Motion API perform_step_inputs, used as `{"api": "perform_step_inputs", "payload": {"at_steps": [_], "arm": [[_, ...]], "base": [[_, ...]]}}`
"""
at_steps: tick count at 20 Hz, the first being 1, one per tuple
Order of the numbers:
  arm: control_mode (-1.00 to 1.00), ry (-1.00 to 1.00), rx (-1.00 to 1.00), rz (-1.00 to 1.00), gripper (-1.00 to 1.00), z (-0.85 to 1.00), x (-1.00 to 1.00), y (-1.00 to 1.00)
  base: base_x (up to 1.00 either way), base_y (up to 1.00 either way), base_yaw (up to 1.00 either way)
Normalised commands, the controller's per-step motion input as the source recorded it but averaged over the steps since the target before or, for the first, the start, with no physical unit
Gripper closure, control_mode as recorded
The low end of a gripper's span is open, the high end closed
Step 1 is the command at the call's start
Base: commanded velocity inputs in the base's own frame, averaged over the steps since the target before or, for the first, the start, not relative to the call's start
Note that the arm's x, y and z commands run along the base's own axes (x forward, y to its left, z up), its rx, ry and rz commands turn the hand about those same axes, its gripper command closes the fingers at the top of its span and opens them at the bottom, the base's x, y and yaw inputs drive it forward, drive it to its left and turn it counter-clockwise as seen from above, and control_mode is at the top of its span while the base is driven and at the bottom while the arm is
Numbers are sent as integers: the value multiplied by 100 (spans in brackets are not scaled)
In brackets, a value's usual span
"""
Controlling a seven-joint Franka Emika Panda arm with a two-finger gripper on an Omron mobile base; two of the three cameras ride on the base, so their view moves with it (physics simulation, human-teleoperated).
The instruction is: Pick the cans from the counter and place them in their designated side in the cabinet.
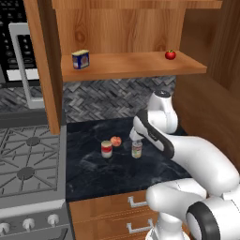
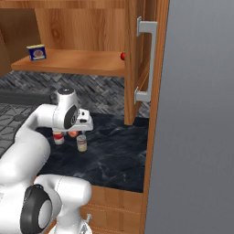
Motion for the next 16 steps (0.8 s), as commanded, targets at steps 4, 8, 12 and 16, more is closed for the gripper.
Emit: {"api": "perform_step_inputs", "payload": {"at_steps": [4,8,12,16], "arm": [[-100,0,0,2,-100,-16,15,0],[-100,0,0,1,-100,-14,17,2],[-100,1,0,0,-100,-11,18,5],[-100,4,0,0,-100,-9,18,5]], "base": [[0,0,0],[0,0,0],[0,0,0],[0,0,0]]}}
